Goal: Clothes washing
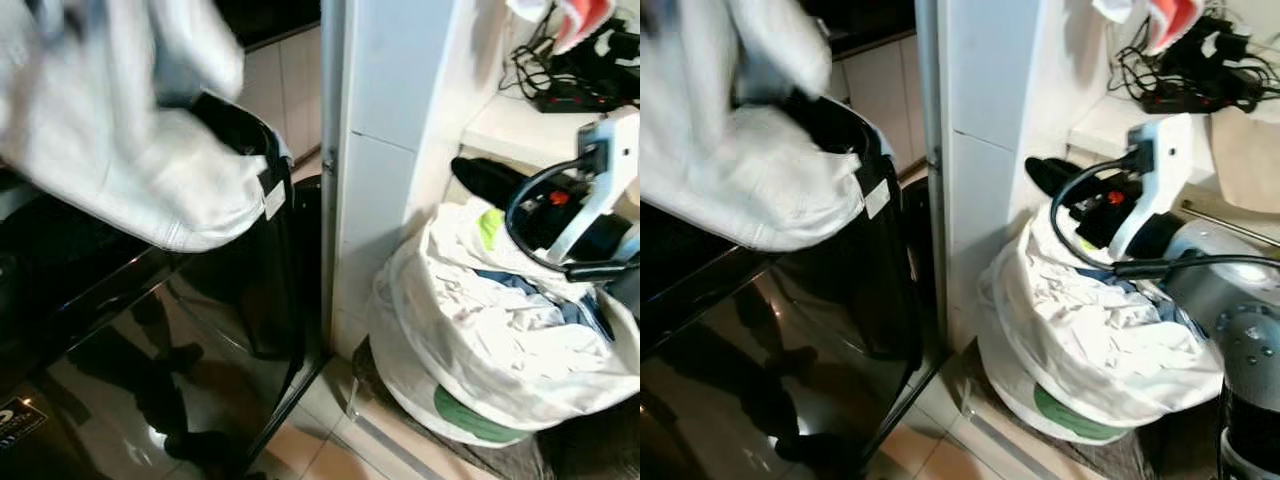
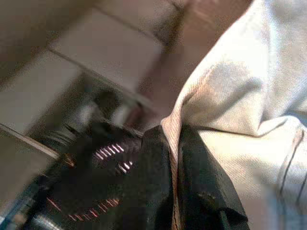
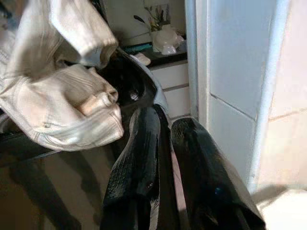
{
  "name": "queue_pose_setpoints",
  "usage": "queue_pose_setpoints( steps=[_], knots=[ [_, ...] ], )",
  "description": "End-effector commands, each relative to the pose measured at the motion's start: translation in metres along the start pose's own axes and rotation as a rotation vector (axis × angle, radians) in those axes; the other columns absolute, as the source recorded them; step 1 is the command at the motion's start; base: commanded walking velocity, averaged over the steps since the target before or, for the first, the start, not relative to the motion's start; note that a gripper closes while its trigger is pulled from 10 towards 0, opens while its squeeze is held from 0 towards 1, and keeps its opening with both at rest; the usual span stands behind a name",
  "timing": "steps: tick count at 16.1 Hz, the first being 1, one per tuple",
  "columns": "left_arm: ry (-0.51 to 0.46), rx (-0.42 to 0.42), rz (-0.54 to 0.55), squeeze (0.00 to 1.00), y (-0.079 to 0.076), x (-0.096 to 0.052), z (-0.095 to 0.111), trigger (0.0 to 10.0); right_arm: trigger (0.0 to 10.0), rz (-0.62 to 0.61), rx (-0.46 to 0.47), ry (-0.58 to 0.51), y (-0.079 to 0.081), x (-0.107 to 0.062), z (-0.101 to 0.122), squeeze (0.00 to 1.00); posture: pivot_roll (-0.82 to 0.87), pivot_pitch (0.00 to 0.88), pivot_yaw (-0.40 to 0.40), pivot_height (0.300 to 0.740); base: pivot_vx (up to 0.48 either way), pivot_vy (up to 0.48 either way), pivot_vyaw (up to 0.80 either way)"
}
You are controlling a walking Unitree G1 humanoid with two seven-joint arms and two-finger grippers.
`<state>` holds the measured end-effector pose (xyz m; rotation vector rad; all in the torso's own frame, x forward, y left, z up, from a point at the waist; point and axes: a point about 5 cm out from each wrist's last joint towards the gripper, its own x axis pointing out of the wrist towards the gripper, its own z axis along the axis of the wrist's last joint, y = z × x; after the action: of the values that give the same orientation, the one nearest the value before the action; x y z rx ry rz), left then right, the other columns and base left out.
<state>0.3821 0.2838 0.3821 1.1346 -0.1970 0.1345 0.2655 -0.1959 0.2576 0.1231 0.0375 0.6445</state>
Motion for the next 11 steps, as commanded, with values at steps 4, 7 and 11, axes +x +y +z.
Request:
queue_pose_setpoints(
  steps=[4, 7, 11],
  knots=[
    [0.301, 0.095, -0.038, 0.0, 0.011, -0.013, -0.048, 10.0, 10.0, 0.029, -0.042, 0.042, 0.008, 0.0, -0.006, 0.0, -0.1, 0.0, 0.06, 0.74, 0.0, 0.0, 0.0],
    [0.264, 0.181, 0.205, 0.0, 0.048, -0.02, -0.046, 10.0, 10.0, 0.028, -0.045, 0.049, 0.007, 0.003, -0.007, 0.0, -0.09, 0.0, 0.049, 0.74, 0.0, 0.0, 0.0],
    [-0.005, 0.426, 0.683, 0.0, 0.111, -0.033, 0.006, 10.0, 10.0, 0.021, -0.049, 0.06, 0.005, 0.004, -0.01, 0.0, -0.09, 0.0, 0.046, 0.74, 0.0, 0.0, 0.0]
  ],
)
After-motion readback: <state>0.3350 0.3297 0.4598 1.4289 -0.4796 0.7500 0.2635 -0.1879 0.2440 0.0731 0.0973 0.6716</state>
